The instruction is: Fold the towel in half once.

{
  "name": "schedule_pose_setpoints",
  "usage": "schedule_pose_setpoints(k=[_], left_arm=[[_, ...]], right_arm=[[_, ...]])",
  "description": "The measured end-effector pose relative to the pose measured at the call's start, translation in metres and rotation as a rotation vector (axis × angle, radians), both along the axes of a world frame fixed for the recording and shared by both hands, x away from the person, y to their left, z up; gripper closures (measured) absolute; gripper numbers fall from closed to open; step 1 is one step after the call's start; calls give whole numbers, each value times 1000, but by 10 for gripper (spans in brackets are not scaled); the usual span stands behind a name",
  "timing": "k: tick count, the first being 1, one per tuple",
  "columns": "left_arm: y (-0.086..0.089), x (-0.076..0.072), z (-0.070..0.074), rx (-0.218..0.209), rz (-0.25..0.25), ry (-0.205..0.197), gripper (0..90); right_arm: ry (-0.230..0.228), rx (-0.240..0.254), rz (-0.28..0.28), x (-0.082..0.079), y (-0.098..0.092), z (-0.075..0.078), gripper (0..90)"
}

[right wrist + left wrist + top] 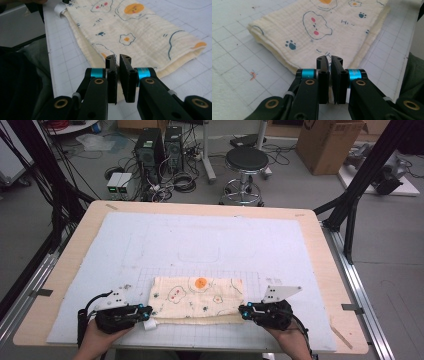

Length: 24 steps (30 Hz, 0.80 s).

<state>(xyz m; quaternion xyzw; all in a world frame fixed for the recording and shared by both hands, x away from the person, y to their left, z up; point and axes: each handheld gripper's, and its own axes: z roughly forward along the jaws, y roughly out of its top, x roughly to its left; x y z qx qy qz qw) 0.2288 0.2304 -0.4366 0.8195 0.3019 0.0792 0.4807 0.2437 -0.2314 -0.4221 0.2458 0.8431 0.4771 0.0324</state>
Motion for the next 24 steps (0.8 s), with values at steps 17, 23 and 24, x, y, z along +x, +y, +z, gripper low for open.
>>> schedule_pose_setpoints(k=[17,23,24], left_arm=[[2,-5,5,-52,-44,11,692],[-6,3,11,-73,-40,-14,652],[-8,4,11,-63,-38,-17,653]], right_arm=[[89,31,54,-7,-5,-3,638],[73,29,46,4,8,0,666],[73,18,50,6,11,-3,672]])
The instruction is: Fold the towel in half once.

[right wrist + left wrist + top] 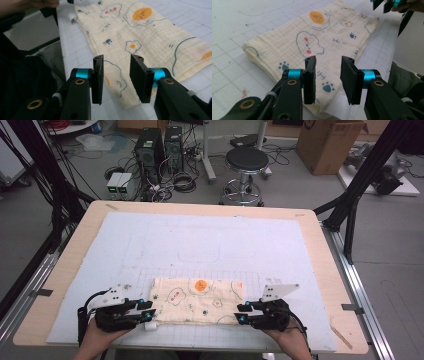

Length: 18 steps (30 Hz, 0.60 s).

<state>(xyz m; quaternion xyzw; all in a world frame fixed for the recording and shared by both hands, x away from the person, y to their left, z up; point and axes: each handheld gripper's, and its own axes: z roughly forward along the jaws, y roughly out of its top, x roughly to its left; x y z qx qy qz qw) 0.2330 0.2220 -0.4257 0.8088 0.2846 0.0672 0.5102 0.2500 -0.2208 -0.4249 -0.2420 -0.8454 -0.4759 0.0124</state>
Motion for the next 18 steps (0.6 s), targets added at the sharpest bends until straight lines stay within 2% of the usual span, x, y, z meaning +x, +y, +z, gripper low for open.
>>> schedule_pose_setpoints(k=[2,5,9,12,16,18], left_arm=[[-2,1,-1,8,-3,3,700],[-4,1,-6,65,-3,13,789],[-6,0,-13,126,-14,20,791],[-7,-2,-17,169,-29,31,791],[-5,-1,-17,149,-25,36,779],[-4,0,-13,119,-10,32,755]], right_arm=[[23,-37,9,5,8,-7,707],[30,-71,29,7,14,-14,744],[35,-96,35,6,13,-19,782],[40,-91,28,5,11,-23,803],[31,-93,27,4,10,-23,799],[34,-75,21,4,9,-19,790]])
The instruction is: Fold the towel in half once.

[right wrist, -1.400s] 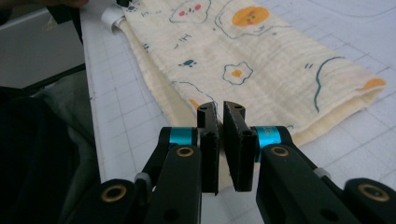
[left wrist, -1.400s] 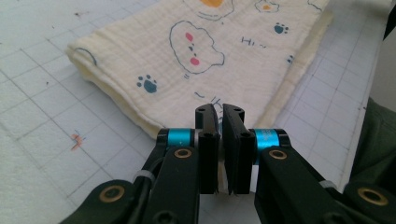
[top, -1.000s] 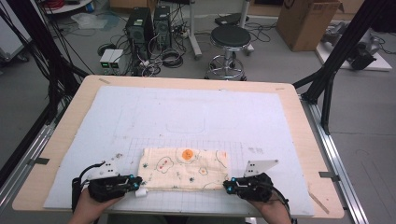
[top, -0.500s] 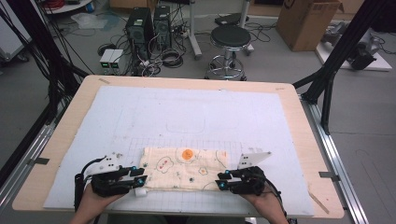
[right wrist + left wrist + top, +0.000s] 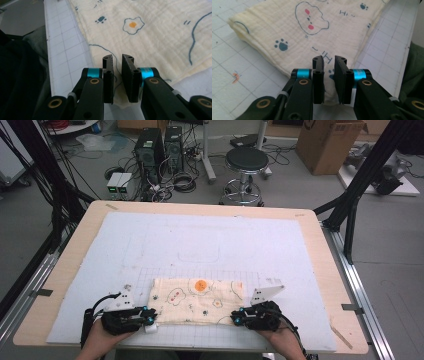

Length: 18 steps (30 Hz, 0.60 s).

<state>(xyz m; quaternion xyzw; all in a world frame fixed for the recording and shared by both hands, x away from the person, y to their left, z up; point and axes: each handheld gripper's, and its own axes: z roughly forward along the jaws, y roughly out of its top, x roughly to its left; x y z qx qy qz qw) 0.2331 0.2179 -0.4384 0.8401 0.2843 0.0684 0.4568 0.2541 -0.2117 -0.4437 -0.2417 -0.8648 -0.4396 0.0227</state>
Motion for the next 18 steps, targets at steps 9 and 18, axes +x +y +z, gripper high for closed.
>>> schedule_pose_setpoints(k=[9,18], left_arm=[[-20,28,22,-80,57,-48,740],[-55,63,19,-76,116,-46,875]], right_arm=[[-78,66,-65,26,9,29,803],[-85,55,-67,67,54,35,895]])
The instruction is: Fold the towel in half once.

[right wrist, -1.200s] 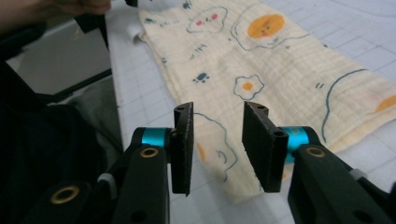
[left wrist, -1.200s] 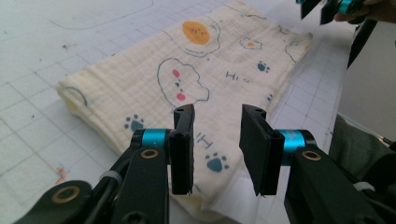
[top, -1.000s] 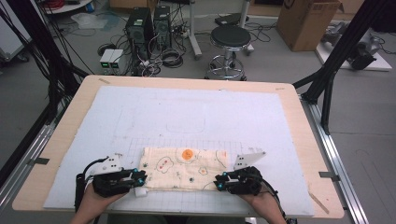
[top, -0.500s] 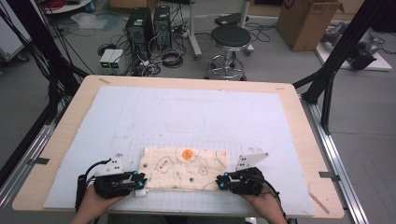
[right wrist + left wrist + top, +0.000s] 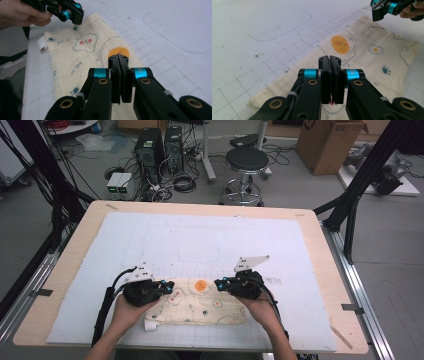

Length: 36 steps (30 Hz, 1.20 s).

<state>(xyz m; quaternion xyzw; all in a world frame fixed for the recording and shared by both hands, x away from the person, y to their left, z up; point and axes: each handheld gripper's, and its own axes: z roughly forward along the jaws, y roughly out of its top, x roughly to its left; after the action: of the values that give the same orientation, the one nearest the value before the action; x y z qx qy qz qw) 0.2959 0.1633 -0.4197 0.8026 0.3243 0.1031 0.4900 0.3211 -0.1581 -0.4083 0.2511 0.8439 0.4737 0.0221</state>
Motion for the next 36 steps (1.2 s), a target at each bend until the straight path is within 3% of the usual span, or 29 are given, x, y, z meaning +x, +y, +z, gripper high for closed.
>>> schedule_pose_setpoints(k=[6,9,12,15,16,22,31,36], left_arm=[[-13,18,-11,57,32,44,876],[-19,24,-14,51,47,68,879],[-26,29,-17,121,44,78,882],[-25,33,-22,158,58,97,884],[-23,34,-22,147,61,104,886],[-16,33,-20,186,65,88,883],[4,30,-18,209,87,76,872],[23,25,-21,180,117,73,873]], right_arm=[[45,-45,-13,20,26,-15,895],[52,-89,-19,25,36,-21,896],[64,-129,-26,28,42,-26,896],[75,-176,-29,29,45,-32,896],[85,-167,-35,29,44,-32,896],[71,-193,-42,29,35,-29,891],[90,-152,-89,25,7,-32,880],[101,-133,-112,24,-12,-34,879]])
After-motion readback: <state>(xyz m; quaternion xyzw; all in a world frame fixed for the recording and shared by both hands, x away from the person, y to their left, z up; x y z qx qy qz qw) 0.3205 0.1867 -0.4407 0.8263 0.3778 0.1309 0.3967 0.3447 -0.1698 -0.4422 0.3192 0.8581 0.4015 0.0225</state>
